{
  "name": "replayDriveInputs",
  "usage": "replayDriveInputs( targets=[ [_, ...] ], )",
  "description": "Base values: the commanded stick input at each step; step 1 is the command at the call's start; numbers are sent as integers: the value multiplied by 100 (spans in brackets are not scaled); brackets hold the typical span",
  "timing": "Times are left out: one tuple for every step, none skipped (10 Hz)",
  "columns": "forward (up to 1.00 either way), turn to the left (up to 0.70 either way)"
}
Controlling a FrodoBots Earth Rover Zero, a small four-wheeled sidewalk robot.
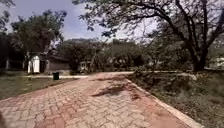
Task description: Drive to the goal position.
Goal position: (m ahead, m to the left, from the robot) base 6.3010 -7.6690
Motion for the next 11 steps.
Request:
replayDriveInputs(
  targets=[
    [70, 0],
    [70, 0],
    [70, 0],
    [70, 0],
    [70, 0],
    [70, 0],
    [70, 0],
    [70, 0],
    [70, 0],
    [70, 0],
    [70, 0]
  ],
)
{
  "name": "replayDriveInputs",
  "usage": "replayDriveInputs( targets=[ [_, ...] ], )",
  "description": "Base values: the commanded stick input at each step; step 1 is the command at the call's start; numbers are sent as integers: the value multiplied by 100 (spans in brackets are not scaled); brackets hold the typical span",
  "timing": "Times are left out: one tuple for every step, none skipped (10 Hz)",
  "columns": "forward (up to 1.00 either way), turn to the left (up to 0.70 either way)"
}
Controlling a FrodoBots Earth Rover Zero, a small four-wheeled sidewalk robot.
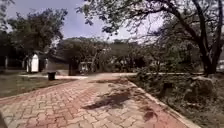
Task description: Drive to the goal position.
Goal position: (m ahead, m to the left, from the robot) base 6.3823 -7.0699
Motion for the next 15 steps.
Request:
replayDriveInputs(
  targets=[
    [70, 0],
    [70, 0],
    [70, 0],
    [70, 12],
    [70, 35],
    [70, 0],
    [70, 0],
    [70, 0],
    [70, 0],
    [70, 0],
    [70, 0],
    [70, 0],
    [70, 0],
    [70, 0],
    [70, 0]
  ],
)
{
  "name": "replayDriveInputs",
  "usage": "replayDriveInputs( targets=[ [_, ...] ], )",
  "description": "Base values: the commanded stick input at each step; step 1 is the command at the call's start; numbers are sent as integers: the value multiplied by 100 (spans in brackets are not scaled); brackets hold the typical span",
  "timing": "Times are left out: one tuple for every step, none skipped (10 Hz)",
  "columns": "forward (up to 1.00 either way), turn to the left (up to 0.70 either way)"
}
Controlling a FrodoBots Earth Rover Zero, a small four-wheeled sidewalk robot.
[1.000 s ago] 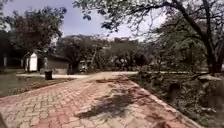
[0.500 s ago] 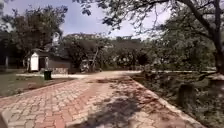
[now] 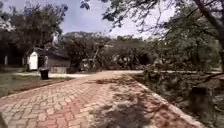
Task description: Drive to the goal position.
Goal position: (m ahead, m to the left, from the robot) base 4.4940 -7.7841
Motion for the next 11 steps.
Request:
replayDriveInputs(
  targets=[
    [70, 0],
    [70, 0],
    [70, 0],
    [70, 0],
    [70, 0],
    [70, 0],
    [70, 0],
    [70, 0],
    [70, 0],
    [70, 0],
    [70, 0]
  ],
)
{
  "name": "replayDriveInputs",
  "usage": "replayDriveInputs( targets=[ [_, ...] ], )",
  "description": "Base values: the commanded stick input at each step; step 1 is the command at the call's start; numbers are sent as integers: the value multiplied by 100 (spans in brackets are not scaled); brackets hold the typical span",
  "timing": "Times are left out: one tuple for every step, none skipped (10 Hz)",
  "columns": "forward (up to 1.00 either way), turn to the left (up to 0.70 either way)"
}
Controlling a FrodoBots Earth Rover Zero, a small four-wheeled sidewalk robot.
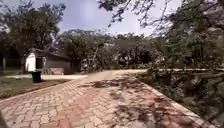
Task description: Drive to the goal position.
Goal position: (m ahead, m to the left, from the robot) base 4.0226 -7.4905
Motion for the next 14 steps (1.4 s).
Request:
replayDriveInputs(
  targets=[
    [70, 0],
    [70, 0],
    [70, 0],
    [70, 0],
    [70, 0],
    [70, 0],
    [70, 0],
    [70, 0],
    [70, 0],
    [70, 0],
    [70, 0],
    [70, 0],
    [70, 0],
    [70, 0]
  ],
)
